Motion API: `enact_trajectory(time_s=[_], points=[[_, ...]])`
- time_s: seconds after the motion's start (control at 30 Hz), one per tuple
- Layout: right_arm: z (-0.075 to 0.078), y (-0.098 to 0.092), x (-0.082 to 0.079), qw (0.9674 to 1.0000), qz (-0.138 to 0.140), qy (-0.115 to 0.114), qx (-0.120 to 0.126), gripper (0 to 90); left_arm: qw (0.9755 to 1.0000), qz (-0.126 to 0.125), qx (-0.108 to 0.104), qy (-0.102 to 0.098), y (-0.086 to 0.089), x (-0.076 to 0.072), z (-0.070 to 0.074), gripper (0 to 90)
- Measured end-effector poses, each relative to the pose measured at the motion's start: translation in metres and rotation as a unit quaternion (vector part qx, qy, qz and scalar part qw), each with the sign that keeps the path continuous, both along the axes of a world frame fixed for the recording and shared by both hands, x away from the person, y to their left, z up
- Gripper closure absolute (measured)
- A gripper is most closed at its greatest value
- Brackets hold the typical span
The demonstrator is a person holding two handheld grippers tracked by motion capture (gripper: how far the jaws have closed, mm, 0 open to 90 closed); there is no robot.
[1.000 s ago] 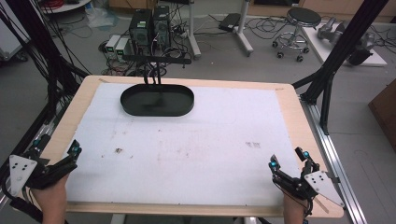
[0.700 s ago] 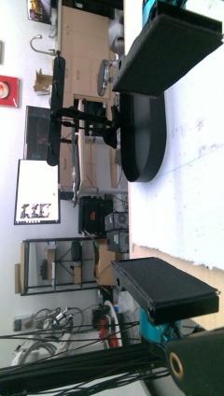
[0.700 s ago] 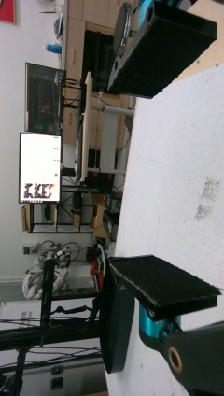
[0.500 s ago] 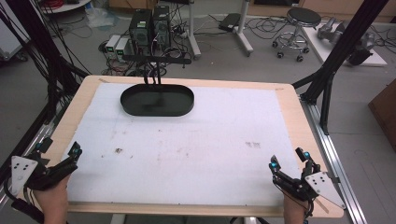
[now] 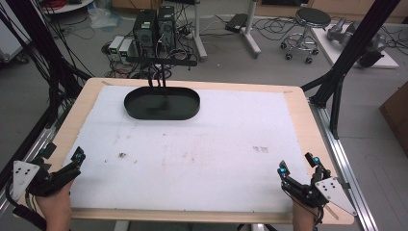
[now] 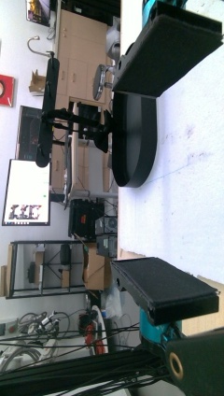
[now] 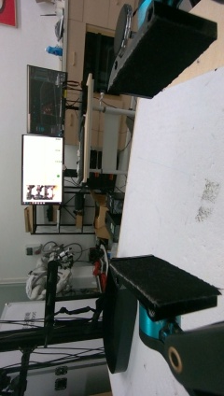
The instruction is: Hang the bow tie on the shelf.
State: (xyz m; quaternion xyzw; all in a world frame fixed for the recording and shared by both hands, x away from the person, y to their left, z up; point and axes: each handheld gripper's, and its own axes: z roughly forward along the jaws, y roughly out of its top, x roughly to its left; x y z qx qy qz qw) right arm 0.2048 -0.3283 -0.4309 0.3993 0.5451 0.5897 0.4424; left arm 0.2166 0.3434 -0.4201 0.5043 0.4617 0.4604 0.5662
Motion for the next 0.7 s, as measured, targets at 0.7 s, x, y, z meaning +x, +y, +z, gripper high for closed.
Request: enact_trajectory(time_s=[0.7], points=[[0.0, -0.0003, -0.0003, 1.0, -0.002, 0.001, 0.002, 12.5, 0.9999, -0.007, 0.005, 0.006, -0.0016, 0.0019, -0.0003, 12.9]])
